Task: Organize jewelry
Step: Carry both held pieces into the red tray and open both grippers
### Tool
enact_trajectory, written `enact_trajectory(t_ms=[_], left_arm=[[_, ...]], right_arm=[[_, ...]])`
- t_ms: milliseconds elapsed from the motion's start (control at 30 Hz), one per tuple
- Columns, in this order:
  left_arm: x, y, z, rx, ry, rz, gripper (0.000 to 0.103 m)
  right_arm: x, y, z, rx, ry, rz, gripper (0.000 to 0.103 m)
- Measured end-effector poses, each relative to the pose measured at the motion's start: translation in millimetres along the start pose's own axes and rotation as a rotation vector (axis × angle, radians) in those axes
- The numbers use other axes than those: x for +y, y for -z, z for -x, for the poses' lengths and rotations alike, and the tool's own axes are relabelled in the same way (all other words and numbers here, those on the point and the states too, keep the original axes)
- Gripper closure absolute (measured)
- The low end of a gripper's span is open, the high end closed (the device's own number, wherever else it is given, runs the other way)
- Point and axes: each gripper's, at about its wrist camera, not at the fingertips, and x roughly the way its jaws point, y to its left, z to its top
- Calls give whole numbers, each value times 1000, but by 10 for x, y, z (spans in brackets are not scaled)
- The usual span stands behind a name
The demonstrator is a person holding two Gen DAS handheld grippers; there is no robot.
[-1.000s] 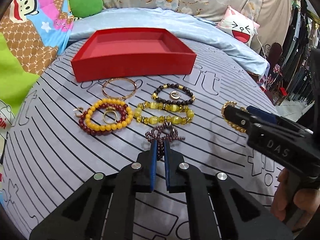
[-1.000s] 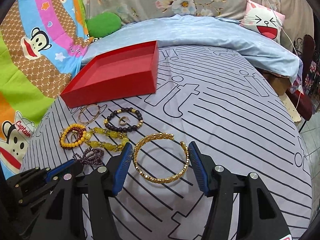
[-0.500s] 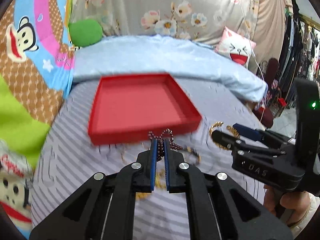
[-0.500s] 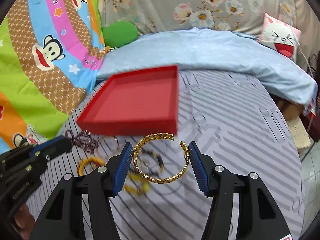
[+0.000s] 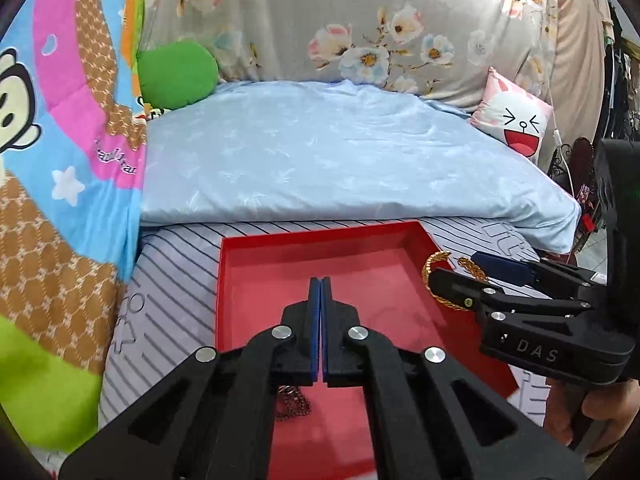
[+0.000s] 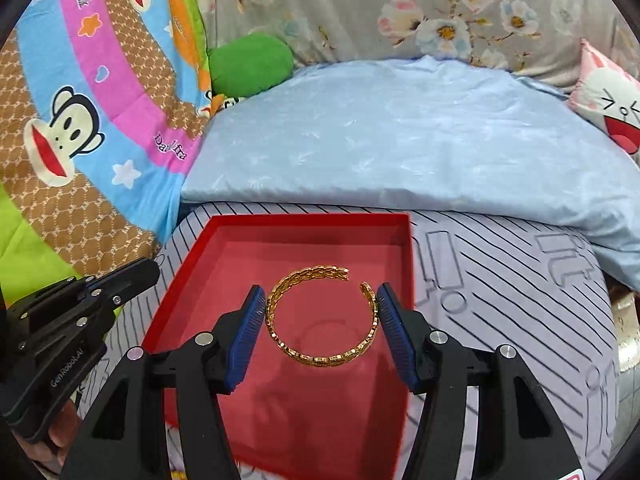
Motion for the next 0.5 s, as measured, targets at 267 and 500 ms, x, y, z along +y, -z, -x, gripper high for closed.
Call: enact_trajectory(t_ms=[267, 500], left_arm=[[186, -47, -362, 36, -58, -11, 103], [333, 38, -479, 74, -82, 31, 100]], right_arm=[[-73, -186, -571, 102, 10, -17, 47], [-72, -170, -679, 118, 45, 2, 38]])
